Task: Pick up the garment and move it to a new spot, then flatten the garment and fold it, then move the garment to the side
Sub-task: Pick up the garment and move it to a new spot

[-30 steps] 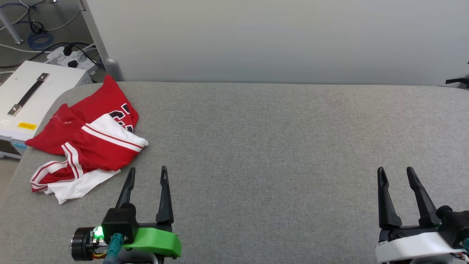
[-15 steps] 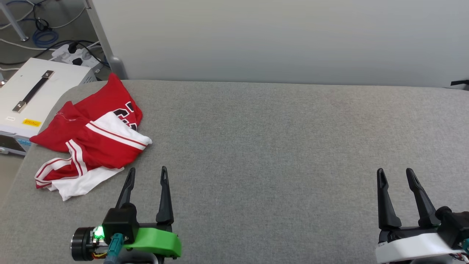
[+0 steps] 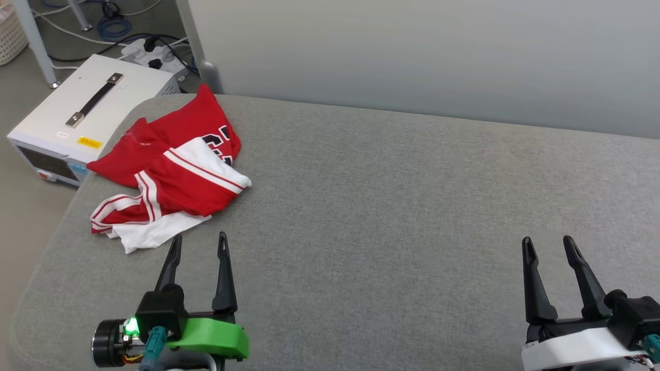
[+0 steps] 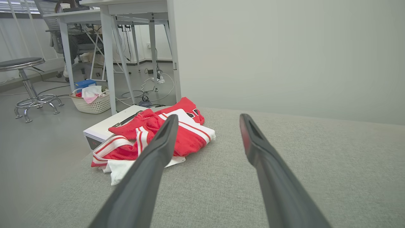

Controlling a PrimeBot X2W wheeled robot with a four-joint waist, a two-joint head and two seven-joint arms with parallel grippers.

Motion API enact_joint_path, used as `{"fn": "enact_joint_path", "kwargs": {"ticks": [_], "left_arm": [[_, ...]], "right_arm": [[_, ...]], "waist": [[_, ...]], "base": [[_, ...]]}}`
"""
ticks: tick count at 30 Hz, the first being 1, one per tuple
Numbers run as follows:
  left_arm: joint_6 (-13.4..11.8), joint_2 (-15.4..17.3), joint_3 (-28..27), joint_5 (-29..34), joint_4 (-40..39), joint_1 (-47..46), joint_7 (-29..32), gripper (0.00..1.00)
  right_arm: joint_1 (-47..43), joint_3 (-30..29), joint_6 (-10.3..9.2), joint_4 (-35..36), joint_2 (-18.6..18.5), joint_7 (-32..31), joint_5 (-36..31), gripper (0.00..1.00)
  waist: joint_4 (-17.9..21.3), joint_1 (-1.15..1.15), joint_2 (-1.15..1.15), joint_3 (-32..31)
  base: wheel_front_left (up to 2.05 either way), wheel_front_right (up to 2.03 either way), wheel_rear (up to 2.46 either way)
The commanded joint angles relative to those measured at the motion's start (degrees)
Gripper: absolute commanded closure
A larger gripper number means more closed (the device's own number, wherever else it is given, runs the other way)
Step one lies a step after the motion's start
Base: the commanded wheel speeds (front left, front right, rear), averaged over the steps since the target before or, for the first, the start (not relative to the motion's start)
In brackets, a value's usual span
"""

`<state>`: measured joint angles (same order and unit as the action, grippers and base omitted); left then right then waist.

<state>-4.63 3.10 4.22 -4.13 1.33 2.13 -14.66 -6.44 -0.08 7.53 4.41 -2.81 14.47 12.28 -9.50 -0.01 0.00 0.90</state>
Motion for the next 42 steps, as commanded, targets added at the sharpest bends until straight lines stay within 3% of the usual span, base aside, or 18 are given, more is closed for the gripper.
{"fn": "enact_joint_path", "kwargs": {"ticks": [1,10,12,24,34,42], "left_arm": [[-0.26,-0.23,-0.34,-0.04,0.08,-0.68,-0.34,0.00],[-0.47,-0.23,-1.09,-0.97,0.25,-1.25,-0.34,0.00],[-0.71,-0.23,-1.31,-1.38,0.31,-1.26,-0.34,0.00],[-1.31,-0.23,-2.41,-3.53,0.68,-0.73,-0.34,0.00],[-0.40,-0.23,-3.16,-4.26,0.97,-1.29,-0.34,0.00],[6.28,0.53,-10.89,-3.90,2.36,-13.14,-0.34,0.00]], "right_arm": [[0.03,-0.03,-0.04,0.29,-0.07,0.52,-0.38,0.00],[0.48,0.48,-0.04,0.47,-0.07,0.52,-0.84,0.00],[0.61,0.73,-0.04,0.48,-0.07,0.52,-1.03,0.00],[1.06,1.47,-0.04,0.53,-0.07,0.52,-1.73,0.00],[1.07,2.06,-0.04,0.58,-0.07,0.52,-2.11,0.00],[3.91,3.96,-0.04,1.73,-0.07,0.52,-4.66,0.00]], "waist": [[-3.11,0.01,0.00,0.67],[-10.73,0.01,0.00,1.87],[-14.06,0.01,0.00,2.23],[-21.26,0.01,0.00,2.84],[-21.97,0.01,0.00,3.09],[-16.72,0.01,0.00,7.19]], "base": [[0.00,0.00,0.00],[0.00,0.00,0.00],[0.00,0.00,0.00],[0.00,0.00,0.00],[0.00,0.00,0.00],[0.00,0.00,0.00]]}}
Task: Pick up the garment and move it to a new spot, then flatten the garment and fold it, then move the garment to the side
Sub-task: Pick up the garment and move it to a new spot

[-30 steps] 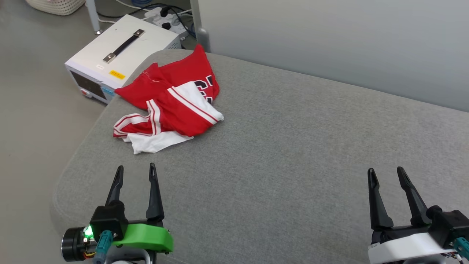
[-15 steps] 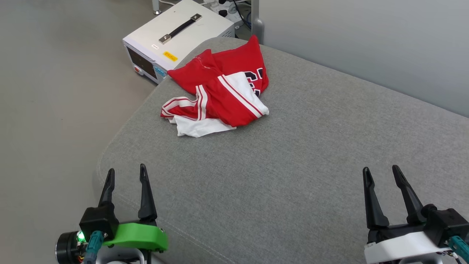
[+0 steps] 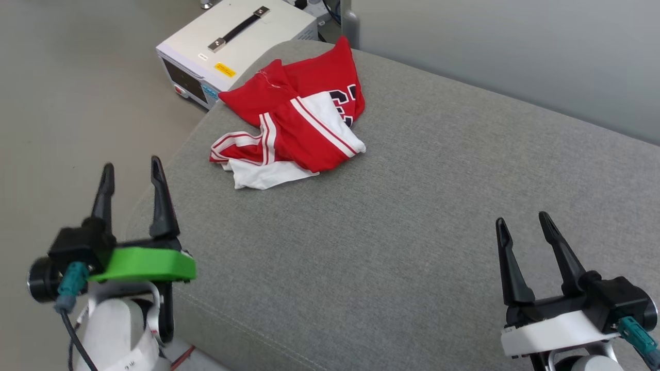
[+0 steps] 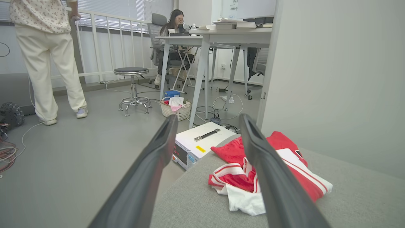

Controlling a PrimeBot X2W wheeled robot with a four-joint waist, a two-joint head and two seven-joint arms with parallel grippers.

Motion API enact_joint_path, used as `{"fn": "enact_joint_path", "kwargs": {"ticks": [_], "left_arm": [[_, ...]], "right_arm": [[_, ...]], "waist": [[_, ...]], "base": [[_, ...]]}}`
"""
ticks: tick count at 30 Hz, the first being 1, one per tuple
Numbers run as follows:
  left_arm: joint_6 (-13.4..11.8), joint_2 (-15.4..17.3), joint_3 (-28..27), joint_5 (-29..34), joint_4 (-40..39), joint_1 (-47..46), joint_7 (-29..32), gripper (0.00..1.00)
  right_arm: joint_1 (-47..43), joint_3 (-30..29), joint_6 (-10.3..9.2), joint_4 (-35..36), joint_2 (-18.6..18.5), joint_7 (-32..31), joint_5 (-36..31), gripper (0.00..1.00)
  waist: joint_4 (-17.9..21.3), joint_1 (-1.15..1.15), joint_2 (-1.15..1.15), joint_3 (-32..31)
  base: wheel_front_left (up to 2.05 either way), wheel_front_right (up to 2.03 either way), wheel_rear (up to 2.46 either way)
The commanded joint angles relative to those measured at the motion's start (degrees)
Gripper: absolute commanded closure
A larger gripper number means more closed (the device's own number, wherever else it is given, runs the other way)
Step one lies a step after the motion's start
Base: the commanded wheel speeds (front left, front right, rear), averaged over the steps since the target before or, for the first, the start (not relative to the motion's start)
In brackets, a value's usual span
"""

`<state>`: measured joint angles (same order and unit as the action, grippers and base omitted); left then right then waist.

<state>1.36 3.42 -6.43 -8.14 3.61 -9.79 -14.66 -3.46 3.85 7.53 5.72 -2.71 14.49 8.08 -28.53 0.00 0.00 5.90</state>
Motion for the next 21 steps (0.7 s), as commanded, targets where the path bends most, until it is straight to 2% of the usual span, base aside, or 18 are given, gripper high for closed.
{"fn": "enact_joint_path", "kwargs": {"ticks": [1,7,12,18,21], "left_arm": [[1.03,0.95,-1.17,0.63,0.36,-3.21,-0.34,0.00],[3.77,3.94,-5.46,0.49,2.21,-14.52,-0.34,0.00],[5.16,6.91,-5.60,0.46,5.24,-22.19,-0.34,0.00],[6.05,12.19,-0.77,-2.78,14.82,-31.05,0.02,0.00],[6.10,15.71,5.52,-7.63,19.40,-35.80,3.76,0.00]], "right_arm": [[1.56,0.30,-0.04,0.71,-0.17,0.51,-0.90,0.00],[4.80,1.24,-0.04,3.10,-1.31,0.51,-2.14,0.00],[6.89,1.19,-0.04,4.93,-2.45,0.51,-2.43,0.00],[9.20,1.77,-0.04,6.38,-3.39,0.51,-2.75,0.00],[10.21,1.58,-0.04,7.01,-3.63,0.51,-2.86,0.00]], "waist": [[3.35,0.00,0.00,3.09],[8.63,0.00,0.00,8.90],[12.13,0.00,0.00,13.29],[15.19,0.00,0.00,17.37],[16.29,0.00,0.00,18.94]], "base": [[0.00,0.00,0.00],[0.00,0.00,0.00],[0.00,0.00,0.00],[0.00,0.00,0.00],[0.00,0.00,0.00]]}}
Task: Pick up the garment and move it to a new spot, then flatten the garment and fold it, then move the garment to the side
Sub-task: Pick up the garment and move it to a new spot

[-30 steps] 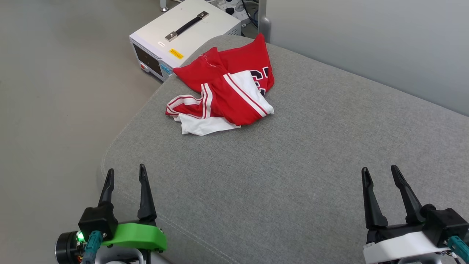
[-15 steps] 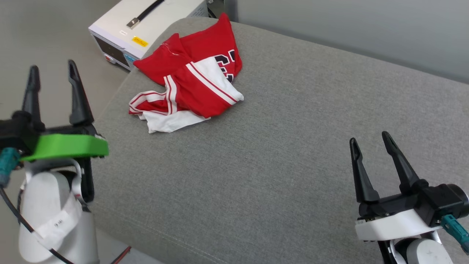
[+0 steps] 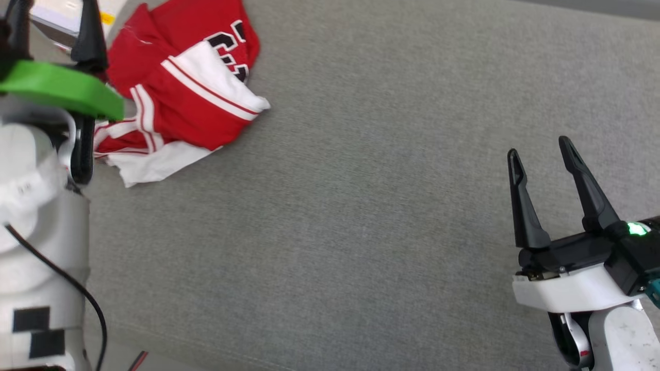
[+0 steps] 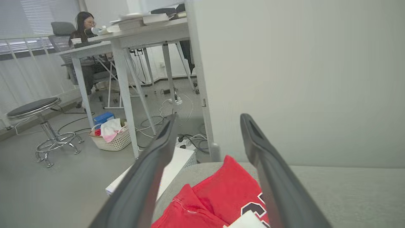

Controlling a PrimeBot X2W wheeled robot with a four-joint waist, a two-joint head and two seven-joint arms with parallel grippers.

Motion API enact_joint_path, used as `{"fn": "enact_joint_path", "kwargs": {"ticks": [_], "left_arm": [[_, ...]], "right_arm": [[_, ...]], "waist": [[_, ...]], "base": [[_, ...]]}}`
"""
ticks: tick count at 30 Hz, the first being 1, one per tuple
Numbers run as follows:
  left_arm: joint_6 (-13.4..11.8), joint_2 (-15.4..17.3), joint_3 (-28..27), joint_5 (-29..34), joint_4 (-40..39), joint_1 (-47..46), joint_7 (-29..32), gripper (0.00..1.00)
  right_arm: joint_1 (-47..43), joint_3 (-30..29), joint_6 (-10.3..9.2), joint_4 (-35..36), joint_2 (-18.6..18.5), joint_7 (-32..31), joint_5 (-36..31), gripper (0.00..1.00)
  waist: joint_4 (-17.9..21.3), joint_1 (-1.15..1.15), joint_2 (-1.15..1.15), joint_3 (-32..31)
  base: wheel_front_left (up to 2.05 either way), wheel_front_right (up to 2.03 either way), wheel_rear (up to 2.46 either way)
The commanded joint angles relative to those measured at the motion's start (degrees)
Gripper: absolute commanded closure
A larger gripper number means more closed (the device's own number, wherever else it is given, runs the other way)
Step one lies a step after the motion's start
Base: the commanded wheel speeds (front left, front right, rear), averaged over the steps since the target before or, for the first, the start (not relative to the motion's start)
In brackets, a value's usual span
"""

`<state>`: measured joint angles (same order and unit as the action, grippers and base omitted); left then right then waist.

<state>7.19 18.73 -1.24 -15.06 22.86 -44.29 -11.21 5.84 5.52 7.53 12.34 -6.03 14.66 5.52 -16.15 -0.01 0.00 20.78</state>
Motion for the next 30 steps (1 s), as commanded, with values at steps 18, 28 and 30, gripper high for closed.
{"fn": "enact_joint_path", "kwargs": {"ticks": [18,28,30], "left_arm": [[0.29,12.92,25.06,-30.20,12.12,-12.88,51.16,0.00],[0.29,12.62,33.23,-31.24,16.89,-11.36,57.81,0.00],[0.29,12.21,34.62,-31.62,17.12,-11.27,57.00,0.80]], "right_arm": [[4.59,-0.16,-0.04,1.73,-0.28,0.34,-0.49,0.00],[5.51,-0.10,-0.04,1.17,0.18,0.34,-0.20,0.00],[5.44,0.02,-0.04,0.90,0.35,0.34,-0.09,0.00]], "waist": [[9.01,0.01,0.00,10.38],[10.31,0.01,0.00,10.96],[10.25,0.01,0.00,10.29]], "base": [[0.00,0.00,0.00],[0.00,0.00,0.00],[0.00,0.00,0.00]]}}
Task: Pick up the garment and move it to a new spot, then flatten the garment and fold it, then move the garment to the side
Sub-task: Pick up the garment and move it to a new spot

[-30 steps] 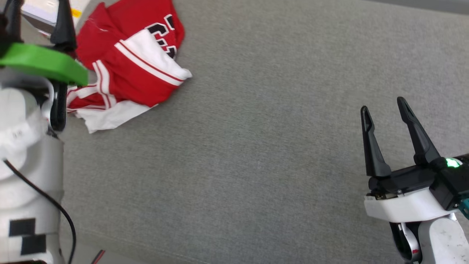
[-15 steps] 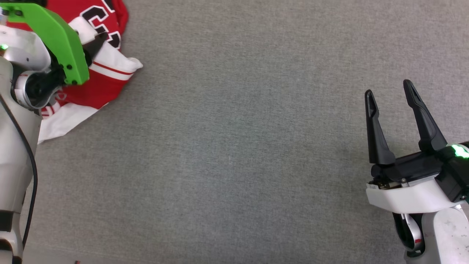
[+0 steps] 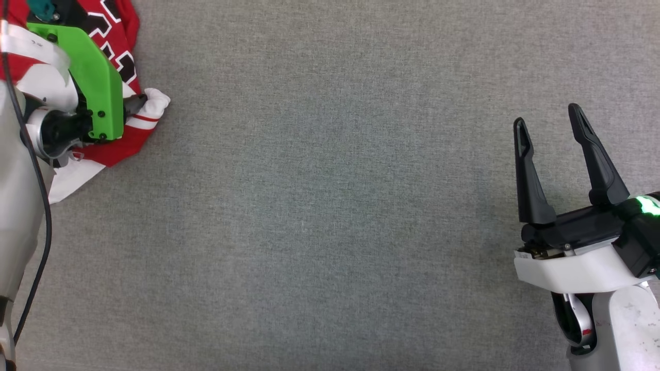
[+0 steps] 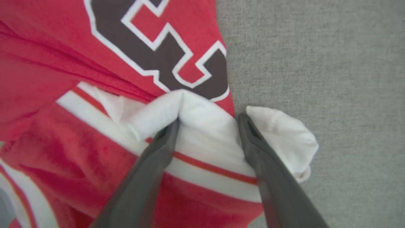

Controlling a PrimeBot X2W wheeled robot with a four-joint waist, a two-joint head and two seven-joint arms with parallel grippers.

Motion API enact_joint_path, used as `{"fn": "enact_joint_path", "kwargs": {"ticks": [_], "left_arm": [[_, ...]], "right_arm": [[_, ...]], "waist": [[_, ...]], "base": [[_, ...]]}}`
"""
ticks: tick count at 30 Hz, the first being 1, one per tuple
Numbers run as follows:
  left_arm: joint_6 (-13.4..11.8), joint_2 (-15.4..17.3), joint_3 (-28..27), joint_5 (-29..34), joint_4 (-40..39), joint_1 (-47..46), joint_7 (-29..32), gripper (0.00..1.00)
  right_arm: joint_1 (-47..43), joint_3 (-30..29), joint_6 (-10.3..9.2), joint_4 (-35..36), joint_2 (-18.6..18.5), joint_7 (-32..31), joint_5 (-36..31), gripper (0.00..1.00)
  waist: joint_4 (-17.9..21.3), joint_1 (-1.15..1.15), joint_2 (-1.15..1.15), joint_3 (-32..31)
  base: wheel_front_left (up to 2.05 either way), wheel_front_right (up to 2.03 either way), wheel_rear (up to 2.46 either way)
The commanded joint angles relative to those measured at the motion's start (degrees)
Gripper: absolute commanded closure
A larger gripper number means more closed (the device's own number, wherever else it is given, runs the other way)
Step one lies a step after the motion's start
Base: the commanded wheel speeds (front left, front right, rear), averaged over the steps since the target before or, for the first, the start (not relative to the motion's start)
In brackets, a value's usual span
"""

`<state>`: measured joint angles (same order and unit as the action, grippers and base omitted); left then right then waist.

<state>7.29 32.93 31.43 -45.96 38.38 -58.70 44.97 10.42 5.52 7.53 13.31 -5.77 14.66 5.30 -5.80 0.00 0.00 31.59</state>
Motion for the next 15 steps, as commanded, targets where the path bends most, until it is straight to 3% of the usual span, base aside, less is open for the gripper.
{"fn": "enact_joint_path", "kwargs": {"ticks": [1,6,15], "left_arm": [[0.19,-1.82,2.90,-0.70,1.64,3.03,0.42,1.00],[0.19,-0.30,5.29,-0.79,0.93,1.14,-3.69,1.00],[0.20,2.81,11.79,1.65,-6.56,-4.23,-16.47,1.00]], "right_arm": [[0.75,0.08,-0.04,-0.19,0.19,0.34,0.20,0.00],[-0.28,-0.07,-0.04,-0.69,0.56,0.34,0.41,0.00],[-2.85,-0.09,-0.04,-1.69,1.84,0.34,1.13,0.00]], "waist": [[-0.14,0.00,0.00,-1.07],[-1.05,0.00,0.00,-4.35],[-2.97,0.00,0.00,-11.77]], "base": [[0.00,0.00,0.00],[0.00,0.00,0.00],[0.00,0.00,0.00]]}}
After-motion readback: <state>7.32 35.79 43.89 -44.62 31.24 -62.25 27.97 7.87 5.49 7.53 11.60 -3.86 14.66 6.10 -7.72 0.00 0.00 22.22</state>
